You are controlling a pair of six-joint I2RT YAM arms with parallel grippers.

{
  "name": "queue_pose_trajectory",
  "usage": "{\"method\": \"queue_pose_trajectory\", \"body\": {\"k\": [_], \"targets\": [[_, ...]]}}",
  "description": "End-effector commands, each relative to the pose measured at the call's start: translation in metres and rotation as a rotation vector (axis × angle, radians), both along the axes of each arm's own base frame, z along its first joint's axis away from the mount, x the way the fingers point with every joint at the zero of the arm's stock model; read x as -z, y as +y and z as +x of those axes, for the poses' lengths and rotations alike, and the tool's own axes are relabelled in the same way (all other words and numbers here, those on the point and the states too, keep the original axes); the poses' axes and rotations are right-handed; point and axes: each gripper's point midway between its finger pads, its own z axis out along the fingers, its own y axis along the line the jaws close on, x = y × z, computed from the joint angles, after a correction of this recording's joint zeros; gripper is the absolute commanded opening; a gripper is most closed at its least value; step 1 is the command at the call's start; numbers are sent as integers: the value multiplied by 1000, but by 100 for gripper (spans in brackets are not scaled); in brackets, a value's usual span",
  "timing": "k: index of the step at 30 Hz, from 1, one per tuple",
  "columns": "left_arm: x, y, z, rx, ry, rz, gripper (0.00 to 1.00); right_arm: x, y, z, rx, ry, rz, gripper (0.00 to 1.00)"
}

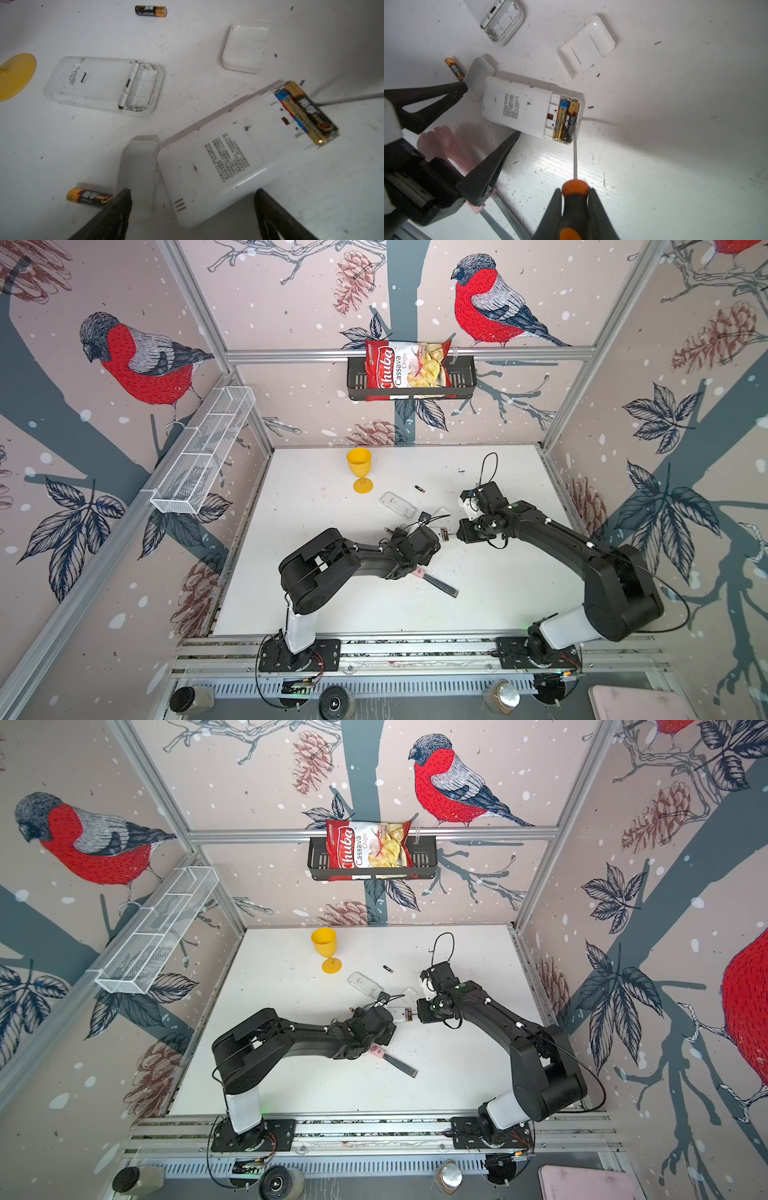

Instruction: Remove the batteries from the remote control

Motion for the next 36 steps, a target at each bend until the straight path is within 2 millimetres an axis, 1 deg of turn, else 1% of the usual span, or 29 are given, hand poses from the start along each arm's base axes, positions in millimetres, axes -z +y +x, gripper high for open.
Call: {"method": "queue_pose_trajectory", "body": {"k": [1,7,12,16,18,23,27,33,36], "targets": [[-6,5,7,-30,-2,-49,91,-7,15,-2,-54,1,74,0],[-9,20,17,-71,5,-96,91,-7,22,4,-60,9,123,0],[-12,29,22,-91,2,-115,91,0,24,12,-43,13,137,0],[-16,31,24,-96,3,-130,91,2,25,17,-32,12,159,0],[-22,30,24,-95,-2,-146,91,3,25,18,-30,11,165,0],[-35,27,25,-85,-17,-176,91,-8,28,22,-27,-17,201,0],[-33,26,31,-91,-8,-178,91,-12,31,23,-37,-18,221,0],[-24,23,36,-96,16,-192,91,-2,31,20,-39,7,217,0],[-22,22,37,-93,23,-197,90,-1,26,21,-25,0,190,0]]}}
